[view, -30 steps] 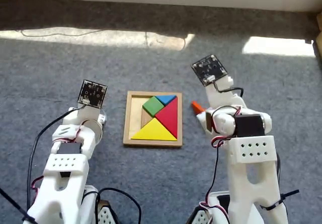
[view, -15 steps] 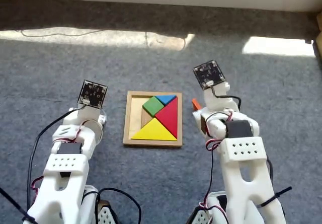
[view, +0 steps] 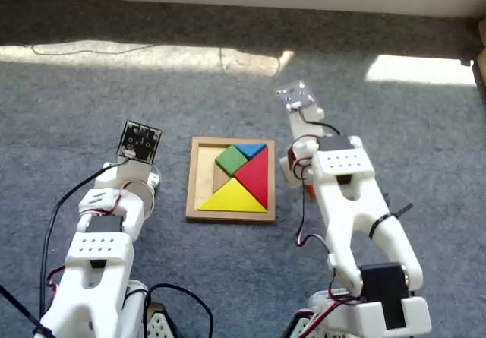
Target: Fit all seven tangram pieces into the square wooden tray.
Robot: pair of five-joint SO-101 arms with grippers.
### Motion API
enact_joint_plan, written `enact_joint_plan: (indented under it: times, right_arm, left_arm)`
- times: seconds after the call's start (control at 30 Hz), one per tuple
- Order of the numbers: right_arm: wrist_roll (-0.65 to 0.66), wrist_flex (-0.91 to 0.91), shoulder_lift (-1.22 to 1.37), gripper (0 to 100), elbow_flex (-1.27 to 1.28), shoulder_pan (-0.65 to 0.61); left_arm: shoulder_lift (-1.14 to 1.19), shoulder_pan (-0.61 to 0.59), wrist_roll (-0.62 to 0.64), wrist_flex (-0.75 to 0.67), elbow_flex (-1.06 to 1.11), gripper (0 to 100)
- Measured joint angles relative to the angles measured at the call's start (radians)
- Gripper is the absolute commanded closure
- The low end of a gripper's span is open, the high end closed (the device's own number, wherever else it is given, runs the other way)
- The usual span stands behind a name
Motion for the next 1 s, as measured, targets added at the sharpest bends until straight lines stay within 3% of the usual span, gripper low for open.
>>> enact_joint_plan:
  times: [0.3,0.63,1.0]
  right_arm:
    - [0.0,0.003,0.146,99.2,-0.057,0.002]
    - [0.012,0.14,0.028,99.2,-0.118,-0.023]
    - [-0.42,0.15,-0.072,99.2,-0.169,-0.308]
  left_arm:
    - [0.0,0.0,0.0,0.0,0.0,87]
    - [0.0,0.0,0.0,0.0,0.0,87]
    - [0.0,0.0,0.0,0.0,0.0,87]
